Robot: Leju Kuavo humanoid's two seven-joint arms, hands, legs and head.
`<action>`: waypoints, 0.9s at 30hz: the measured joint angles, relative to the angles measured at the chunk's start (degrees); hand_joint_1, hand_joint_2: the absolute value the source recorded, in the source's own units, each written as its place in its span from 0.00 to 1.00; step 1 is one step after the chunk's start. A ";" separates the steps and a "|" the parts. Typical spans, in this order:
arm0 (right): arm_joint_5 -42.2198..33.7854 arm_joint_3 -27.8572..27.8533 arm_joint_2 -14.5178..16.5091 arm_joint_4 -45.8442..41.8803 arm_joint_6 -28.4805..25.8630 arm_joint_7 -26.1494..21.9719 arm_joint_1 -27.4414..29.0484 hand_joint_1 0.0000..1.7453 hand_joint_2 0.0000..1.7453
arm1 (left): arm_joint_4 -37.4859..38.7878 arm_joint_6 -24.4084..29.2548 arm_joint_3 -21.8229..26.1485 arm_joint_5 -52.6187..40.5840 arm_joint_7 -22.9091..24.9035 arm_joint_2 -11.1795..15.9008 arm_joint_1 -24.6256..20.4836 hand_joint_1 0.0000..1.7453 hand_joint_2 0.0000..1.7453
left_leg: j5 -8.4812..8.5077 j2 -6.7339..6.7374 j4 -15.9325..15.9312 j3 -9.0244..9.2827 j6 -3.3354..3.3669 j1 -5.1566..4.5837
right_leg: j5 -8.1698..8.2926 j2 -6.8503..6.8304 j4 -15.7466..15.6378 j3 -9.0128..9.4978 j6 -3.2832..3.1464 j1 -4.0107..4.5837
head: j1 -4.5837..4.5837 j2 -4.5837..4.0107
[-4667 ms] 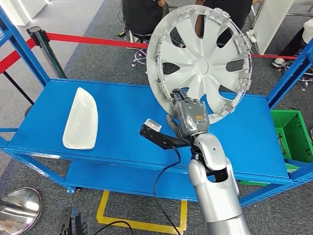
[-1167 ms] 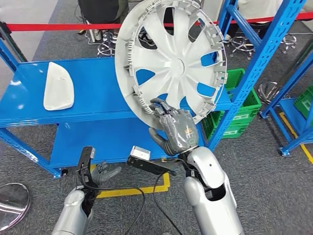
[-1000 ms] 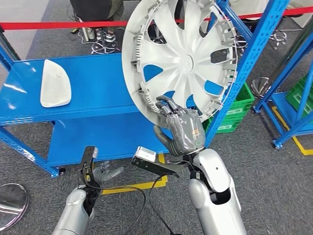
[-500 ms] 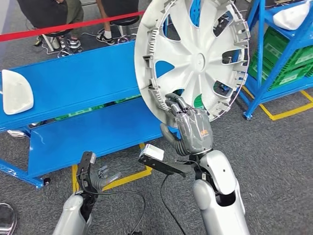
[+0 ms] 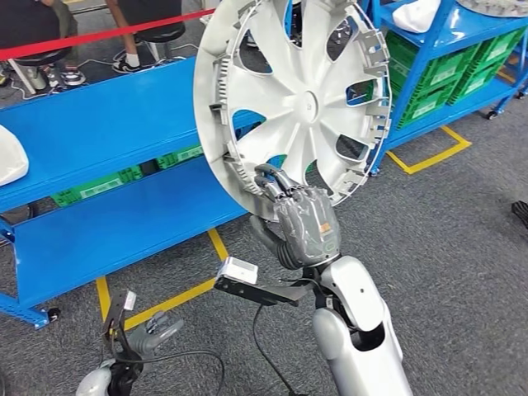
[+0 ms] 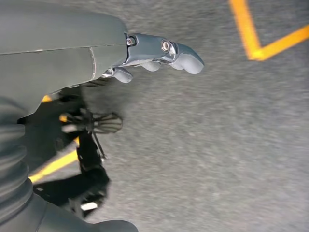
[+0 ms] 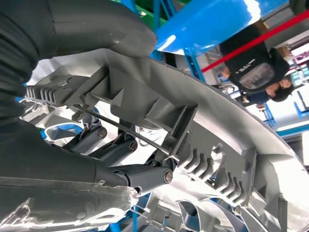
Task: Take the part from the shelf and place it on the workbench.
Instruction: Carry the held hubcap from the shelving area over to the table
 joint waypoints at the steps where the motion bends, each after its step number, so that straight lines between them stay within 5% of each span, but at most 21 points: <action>1: -0.21 0.47 0.00 0.25 -0.11 0.16 -0.12 1.00 1.00 | -0.14 -0.56 1.09 -0.18 0.00 0.04 0.50 0.00 1.00 | 0.62 0.80 0.02 -0.80 -0.14 0.01 | 0.76 -0.13 1.50 0.75 0.25 -0.20 | 0.04 0.00; 3: -0.47 1.06 0.00 0.59 -0.20 0.37 -0.29 1.00 1.00 | -0.45 -1.35 2.75 -0.59 0.01 0.10 1.05 0.00 1.00 | 1.82 2.08 0.09 -2.29 -0.59 0.00 | 3.12 -1.09 -1.49 5.47 0.59 -0.46 | 0.05 0.00; 5: -0.67 1.55 0.05 0.68 -0.28 0.47 -0.48 1.00 1.00 | -1.07 -2.43 4.26 -1.44 0.02 0.13 1.48 0.00 1.00 | 2.82 3.05 0.20 -3.20 -1.30 -0.13 | 1.69 -3.48 -9.83 12.66 0.53 -0.18 | 0.10 0.00; 7: -0.75 1.90 0.09 0.68 -0.54 0.47 -0.63 1.00 1.00 | -1.57 -3.56 5.76 -2.33 0.04 0.08 1.85 0.00 1.00 | 3.90 4.08 0.03 -3.39 -2.03 -0.07 | -0.16 -4.39 -15.26 15.79 -0.34 0.48 | 0.03 0.00; 9: -0.77 1.96 0.08 0.68 -0.81 0.47 -0.65 1.00 1.00 | -1.72 -4.26 6.89 -2.84 0.06 -0.11 2.16 0.00 1.00 | 4.53 4.61 -0.27 -3.49 -2.84 0.37 | 0.74 -3.14 -16.01 14.91 -1.77 0.86 | 0.01 0.00; 10: -0.77 1.96 0.08 0.68 -0.87 0.49 -0.66 1.00 1.00 | -1.78 -4.46 7.29 -2.96 0.07 -0.19 2.35 0.00 1.00 | 3.76 3.82 0.04 -3.76 -3.21 0.58 | 1.33 -2.49 -16.09 14.47 -2.43 0.91 | 0.04 0.00; 13: -0.83 2.01 0.10 0.70 -0.88 0.55 -0.67 1.00 1.00 | -1.92 -4.89 8.33 -3.30 0.07 -0.25 2.80 0.00 1.00 | -3.87 -0.66 7.52 -6.13 -3.54 0.59 | 3.63 -0.45 -16.23 12.30 -3.78 0.85 | -0.21 0.00; 15: -0.83 2.02 0.10 0.70 -0.88 0.65 -0.63 1.00 1.00 | -1.98 -5.54 9.04 -3.97 0.07 -0.25 2.88 0.00 1.00 | -7.33 -1.67 14.15 -7.55 -3.30 0.30 | 5.28 1.20 -16.20 10.30 -4.03 0.99 | -0.28 0.00; 17: -0.80 1.96 0.08 0.67 -0.86 0.90 -0.53 1.00 1.00 | -2.19 -6.74 9.74 -5.27 0.04 -0.32 2.86 0.00 1.00 | -6.04 -1.86 14.67 -6.08 -2.89 0.09 | 6.91 2.81 -16.18 8.32 -3.98 1.05 | -0.25 0.00; 19: -0.69 1.79 0.00 0.31 -0.85 1.18 -0.20 1.00 1.00 | -2.64 -7.84 10.19 -6.78 -0.02 -0.55 2.69 0.00 1.00 | -3.70 -3.44 8.72 -1.26 -2.41 0.12 | 8.49 4.31 -16.13 6.44 -3.60 1.02 | -0.22 0.00; 22: -0.56 1.35 -0.28 -0.81 -0.83 1.36 0.59 1.00 1.00 | -3.27 -8.39 10.36 -8.21 -0.17 -1.18 2.28 0.00 1.00 | -3.95 -6.56 0.48 4.09 -1.80 0.25 | 10.89 6.02 -16.40 4.72 -2.65 1.05 | -0.19 0.00; 24: -0.43 0.92 -0.57 -1.44 -0.77 1.29 1.23 1.00 1.00 | -3.38 -8.42 10.42 -8.78 -0.25 -1.49 2.09 0.00 1.00 | -3.22 -5.60 0.07 3.70 -1.25 0.17 | 12.32 7.00 -17.15 4.46 -1.82 0.90 | -0.27 0.00; 25: -0.31 0.59 -0.73 -1.83 -0.72 1.22 1.61 1.00 1.00 | -3.42 -8.28 10.29 -9.01 -0.28 -1.58 1.97 0.00 1.00 | -2.68 -4.88 0.01 3.33 -0.80 0.18 | 11.89 6.45 -17.00 4.13 -1.46 0.92 | -0.08 0.00; 27: -0.06 -0.13 -0.96 -2.72 -0.62 1.15 2.27 1.00 1.00 | -3.49 -7.49 9.78 -9.25 -0.33 -1.66 1.83 0.00 1.00 | -1.34 -3.33 -0.18 2.21 0.00 0.28 | 7.62 3.67 -13.37 2.79 -0.92 1.01 | 0.53 0.00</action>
